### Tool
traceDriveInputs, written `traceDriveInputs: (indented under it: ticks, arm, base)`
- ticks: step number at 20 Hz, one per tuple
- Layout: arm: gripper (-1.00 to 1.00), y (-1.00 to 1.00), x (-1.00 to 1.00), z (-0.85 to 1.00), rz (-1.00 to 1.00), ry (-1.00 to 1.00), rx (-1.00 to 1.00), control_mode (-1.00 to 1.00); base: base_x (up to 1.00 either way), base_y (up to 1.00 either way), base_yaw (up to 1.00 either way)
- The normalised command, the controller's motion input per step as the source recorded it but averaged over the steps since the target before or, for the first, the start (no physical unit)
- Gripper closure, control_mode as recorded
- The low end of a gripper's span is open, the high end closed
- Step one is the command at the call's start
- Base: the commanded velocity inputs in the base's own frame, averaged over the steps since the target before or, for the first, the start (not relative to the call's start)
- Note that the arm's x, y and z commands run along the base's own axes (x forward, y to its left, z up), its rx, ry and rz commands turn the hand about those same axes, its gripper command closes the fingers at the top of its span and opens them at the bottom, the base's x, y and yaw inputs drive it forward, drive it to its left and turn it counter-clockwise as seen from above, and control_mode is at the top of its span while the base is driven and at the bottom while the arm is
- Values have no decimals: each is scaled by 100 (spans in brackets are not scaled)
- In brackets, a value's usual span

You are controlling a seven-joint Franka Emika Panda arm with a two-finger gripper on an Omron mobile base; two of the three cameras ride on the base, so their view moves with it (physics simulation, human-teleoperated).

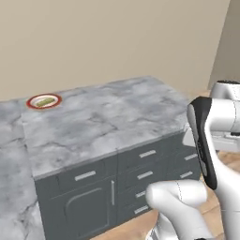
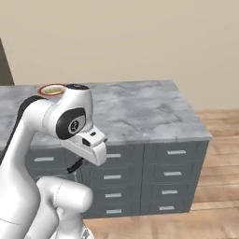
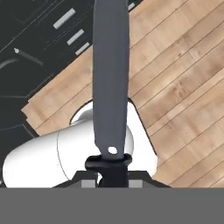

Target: Retrieve the butter from the fridge and place it on a plate on the dining table. Then retrieve the butter knife by the fridge and place it near the plate.

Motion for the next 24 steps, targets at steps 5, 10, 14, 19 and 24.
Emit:
traceDriveInputs:
  ticks: [5, 10, 14, 19, 24]
  arm:
    - [100, 0, 0, 0, 0, 0, 0, 100]
    - [100, 0, 0, 0, 0, 0, 0, 100]
    - [100, 0, 0, 0, 0, 0, 0, 100]
    - [100, 0, 0, 0, 0, 0, 0, 100]
    - [100, 0, 0, 0, 0, 0, 0, 100]
  base:
    - [72, -1, -50]
    - [46, 0, -50]
    - [49, -3, -57]
    - [62, 0, -57]
    - [54, -13, -57]
